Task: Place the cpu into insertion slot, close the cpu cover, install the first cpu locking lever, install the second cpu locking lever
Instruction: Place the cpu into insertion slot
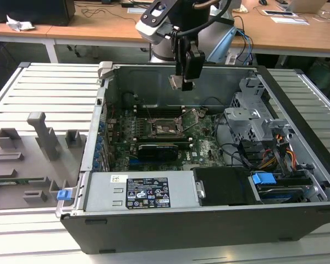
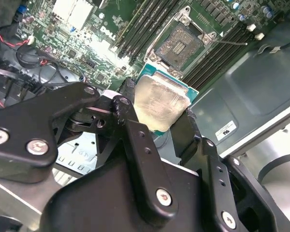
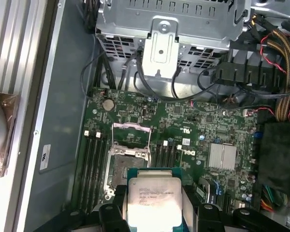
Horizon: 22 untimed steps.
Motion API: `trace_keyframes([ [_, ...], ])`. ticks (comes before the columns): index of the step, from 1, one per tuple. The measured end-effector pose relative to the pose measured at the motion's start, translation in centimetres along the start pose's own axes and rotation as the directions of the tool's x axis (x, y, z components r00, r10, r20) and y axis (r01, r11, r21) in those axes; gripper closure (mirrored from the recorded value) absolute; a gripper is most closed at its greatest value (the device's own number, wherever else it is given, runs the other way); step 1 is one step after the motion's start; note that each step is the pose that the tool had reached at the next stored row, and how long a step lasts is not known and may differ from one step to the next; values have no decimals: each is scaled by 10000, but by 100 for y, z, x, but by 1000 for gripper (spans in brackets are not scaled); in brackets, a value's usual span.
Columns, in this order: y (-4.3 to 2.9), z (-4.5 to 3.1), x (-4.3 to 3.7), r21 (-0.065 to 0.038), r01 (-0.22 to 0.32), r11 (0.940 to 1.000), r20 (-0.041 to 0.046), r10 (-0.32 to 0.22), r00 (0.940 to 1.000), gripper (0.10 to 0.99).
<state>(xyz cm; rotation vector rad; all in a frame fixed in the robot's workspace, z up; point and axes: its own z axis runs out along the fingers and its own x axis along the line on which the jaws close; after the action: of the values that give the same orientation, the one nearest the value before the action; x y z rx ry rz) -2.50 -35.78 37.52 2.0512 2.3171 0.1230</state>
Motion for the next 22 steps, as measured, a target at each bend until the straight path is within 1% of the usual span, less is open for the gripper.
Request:
trace_keyframes([
  [2, 0, 1, 0, -4, -214, 9998, 19, 214, 9998, 549],
  [6, 0, 1, 0, -10, -453, 9990, 41, 453, 9990, 549],
  [10, 0, 3, 0, -19, -809, 9967, 71, 809, 9967, 549],
  [17, -1, 15, 0, -25, -1046, 9945, 94, 1046, 9945, 549],
  [22, -4, 41, -1, -29, -1182, 9930, 105, 1182, 9929, 549],
])
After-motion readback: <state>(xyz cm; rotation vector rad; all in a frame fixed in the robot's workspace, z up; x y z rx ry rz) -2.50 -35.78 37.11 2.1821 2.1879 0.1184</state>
